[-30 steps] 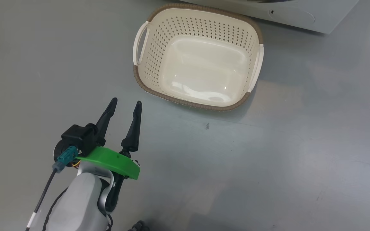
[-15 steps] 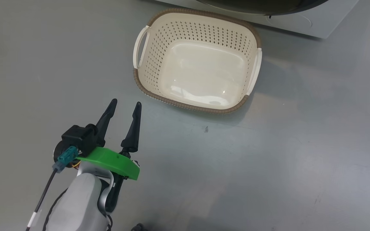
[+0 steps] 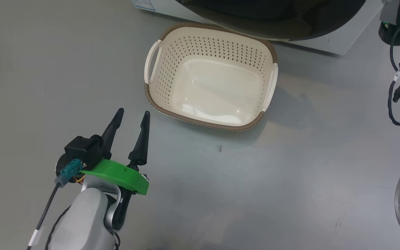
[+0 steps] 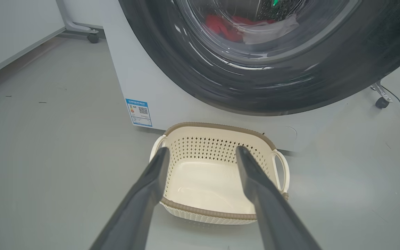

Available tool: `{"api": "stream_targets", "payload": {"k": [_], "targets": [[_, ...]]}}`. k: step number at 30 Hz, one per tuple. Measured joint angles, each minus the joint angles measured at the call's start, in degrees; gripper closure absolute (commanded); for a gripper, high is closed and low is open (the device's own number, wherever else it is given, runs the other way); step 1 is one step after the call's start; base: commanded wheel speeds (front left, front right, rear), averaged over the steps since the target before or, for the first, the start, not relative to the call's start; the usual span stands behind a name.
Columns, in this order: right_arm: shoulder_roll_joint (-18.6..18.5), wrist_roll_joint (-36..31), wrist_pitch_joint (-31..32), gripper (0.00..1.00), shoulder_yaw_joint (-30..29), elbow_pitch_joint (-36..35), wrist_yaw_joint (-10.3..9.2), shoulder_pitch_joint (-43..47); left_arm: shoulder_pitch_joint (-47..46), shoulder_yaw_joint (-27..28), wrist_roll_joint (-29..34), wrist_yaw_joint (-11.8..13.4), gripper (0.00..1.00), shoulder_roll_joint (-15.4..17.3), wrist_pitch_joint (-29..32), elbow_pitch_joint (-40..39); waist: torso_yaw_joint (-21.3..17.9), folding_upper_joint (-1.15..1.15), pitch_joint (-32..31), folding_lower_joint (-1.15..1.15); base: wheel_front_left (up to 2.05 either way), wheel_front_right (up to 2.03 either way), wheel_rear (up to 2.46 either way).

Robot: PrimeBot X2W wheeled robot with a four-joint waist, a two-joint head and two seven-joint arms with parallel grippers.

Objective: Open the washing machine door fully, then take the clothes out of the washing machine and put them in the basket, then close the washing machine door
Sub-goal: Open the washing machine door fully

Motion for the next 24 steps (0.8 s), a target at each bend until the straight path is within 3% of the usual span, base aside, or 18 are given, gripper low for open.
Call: {"api": "stream_targets", "payload": {"k": [19, 24], "targets": [[0.81, 1.58, 2.41, 1.0, 0.09, 1.45, 0.53, 4.49, 0.85, 0.34, 1.55, 0.0, 0.0, 0.01, 0.0, 0.55, -1.29, 0.0, -3.59, 0.0, 0.0, 0.0, 0.0], [0.78, 1.44, 2.38, 1.0, 0.2, 1.19, 1.44, 5.22, 1.08, 0.36, 1.63, 0.0, 0.0, 0.01, 0.0, 0.55, -1.53, 0.0, -4.04, 0.0, 0.0, 0.0, 0.0]]}}
